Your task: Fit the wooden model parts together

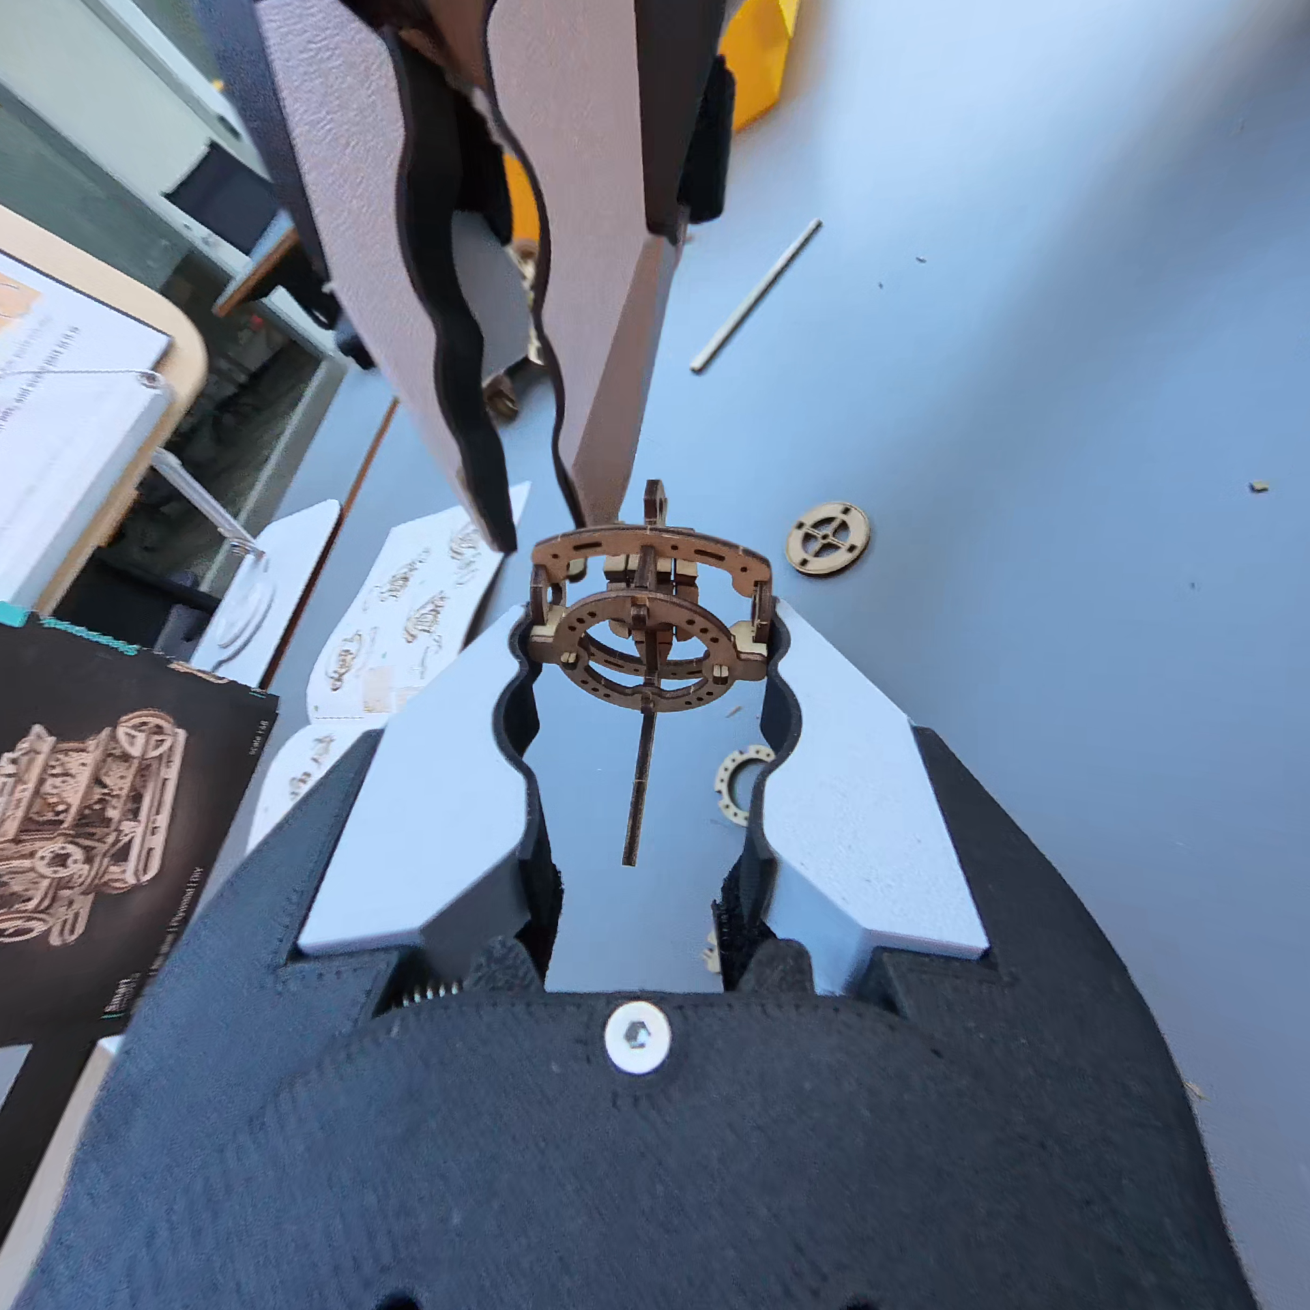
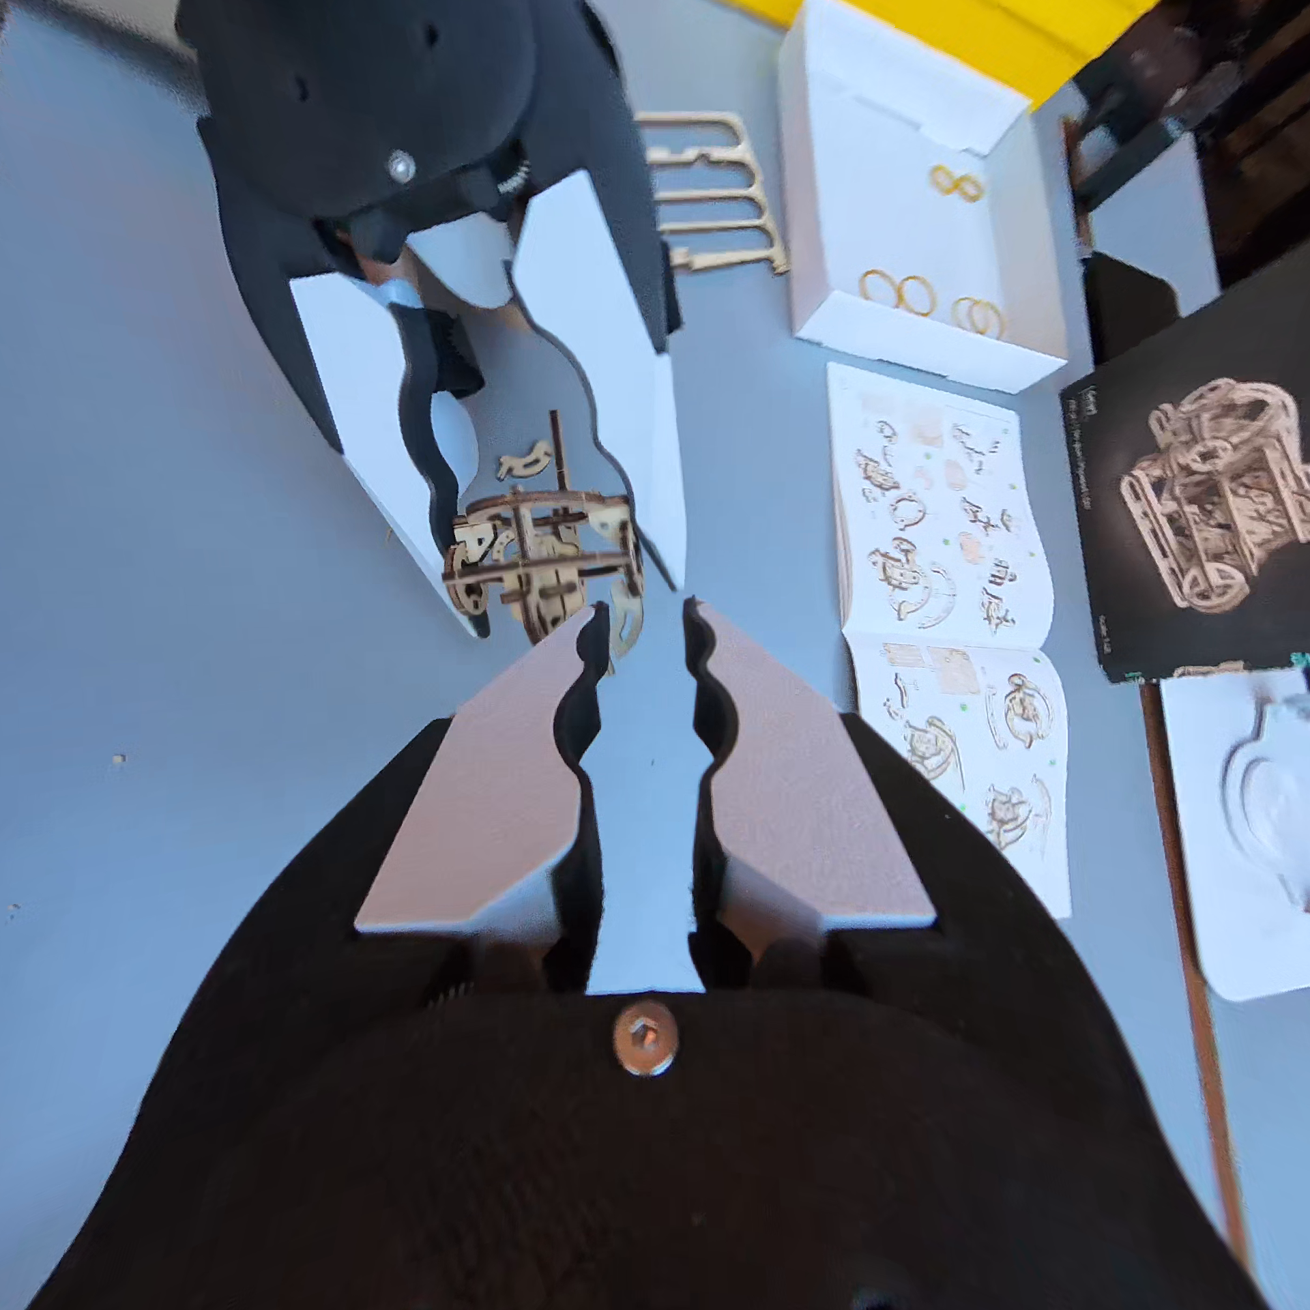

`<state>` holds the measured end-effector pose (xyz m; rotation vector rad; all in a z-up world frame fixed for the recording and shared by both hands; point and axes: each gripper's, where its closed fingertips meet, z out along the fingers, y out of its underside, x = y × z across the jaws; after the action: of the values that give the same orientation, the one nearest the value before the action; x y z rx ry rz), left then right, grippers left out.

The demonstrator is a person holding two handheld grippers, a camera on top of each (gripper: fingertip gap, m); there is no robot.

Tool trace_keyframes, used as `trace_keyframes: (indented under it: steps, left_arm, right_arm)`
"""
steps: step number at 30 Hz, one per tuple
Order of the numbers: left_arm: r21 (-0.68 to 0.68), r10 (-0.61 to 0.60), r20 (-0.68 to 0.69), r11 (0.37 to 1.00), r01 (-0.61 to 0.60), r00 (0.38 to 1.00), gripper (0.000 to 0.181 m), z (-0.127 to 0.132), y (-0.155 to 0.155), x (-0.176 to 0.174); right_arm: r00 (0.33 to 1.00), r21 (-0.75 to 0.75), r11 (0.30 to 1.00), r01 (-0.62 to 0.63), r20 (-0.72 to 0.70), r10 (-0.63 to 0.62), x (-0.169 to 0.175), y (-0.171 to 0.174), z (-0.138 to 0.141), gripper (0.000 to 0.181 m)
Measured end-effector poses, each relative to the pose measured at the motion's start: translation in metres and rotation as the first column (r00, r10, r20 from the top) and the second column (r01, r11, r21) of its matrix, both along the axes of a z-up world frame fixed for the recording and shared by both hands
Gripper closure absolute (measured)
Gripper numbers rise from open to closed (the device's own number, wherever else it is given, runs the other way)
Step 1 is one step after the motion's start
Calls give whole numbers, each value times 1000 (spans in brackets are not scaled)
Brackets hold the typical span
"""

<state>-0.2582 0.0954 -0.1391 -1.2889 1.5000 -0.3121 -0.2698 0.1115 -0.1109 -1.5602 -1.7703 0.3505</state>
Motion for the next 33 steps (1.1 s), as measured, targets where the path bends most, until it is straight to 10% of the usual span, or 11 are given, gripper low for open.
trace_keyframes:
  steps: [4, 9, 33]
  left_arm:
    - [85, 6, 51, 996, -10, 999, 120, 16, 2, -3]
    - [183, -25, 65, 983, 13, 998, 120, 24, -7, 2]
    - [212, -92, 96, 975, 69, 991, 120, 31, -22, 9]
  right_arm:
    - [958, -303, 950, 77, -242, -155, 12, 5, 17, 160]
    - [818, -722, 671, -166, -481, -316, 13, -9, 42, 166]
    - [805, -821, 471, -323, -500, -318, 2, -36, 23, 180]
